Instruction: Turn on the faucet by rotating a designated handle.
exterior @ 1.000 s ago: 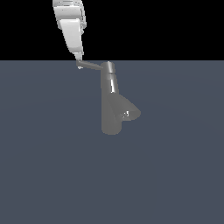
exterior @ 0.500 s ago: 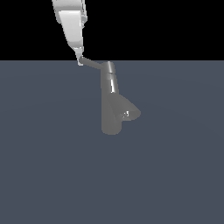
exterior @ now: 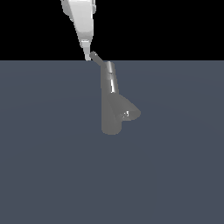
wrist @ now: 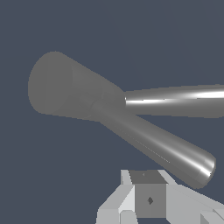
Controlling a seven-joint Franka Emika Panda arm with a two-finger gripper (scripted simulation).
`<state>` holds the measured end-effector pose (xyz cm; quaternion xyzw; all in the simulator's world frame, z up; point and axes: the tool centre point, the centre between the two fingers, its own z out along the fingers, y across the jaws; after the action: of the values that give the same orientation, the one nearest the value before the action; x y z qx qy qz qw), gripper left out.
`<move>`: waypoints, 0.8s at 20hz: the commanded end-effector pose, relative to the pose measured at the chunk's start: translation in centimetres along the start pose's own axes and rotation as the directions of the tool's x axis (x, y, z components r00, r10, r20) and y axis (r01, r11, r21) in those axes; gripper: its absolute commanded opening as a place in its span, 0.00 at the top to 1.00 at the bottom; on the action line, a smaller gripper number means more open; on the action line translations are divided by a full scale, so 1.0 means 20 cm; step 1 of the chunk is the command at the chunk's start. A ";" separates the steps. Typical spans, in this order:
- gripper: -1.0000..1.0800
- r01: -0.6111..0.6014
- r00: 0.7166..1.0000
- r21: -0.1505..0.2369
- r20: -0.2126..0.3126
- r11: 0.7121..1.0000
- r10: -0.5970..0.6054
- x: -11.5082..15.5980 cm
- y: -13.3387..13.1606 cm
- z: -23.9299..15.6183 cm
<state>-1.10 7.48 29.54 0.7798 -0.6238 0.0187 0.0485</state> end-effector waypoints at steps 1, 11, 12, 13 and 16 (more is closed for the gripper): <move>1.00 -0.012 1.000 -0.015 0.000 1.000 0.012 0.08 0.06 0.01; 1.00 0.000 1.000 -0.016 0.000 1.000 0.000 0.21 0.13 0.00; 1.00 -0.001 1.000 -0.016 0.000 1.000 0.001 0.24 0.13 0.00; 1.00 -0.002 1.000 -0.016 0.000 1.000 0.002 0.28 0.13 0.00; 1.00 -0.004 1.000 -0.017 0.000 1.000 0.004 0.37 0.13 0.01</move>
<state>-2.22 1.93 30.44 0.7851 -0.6170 0.0151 0.0523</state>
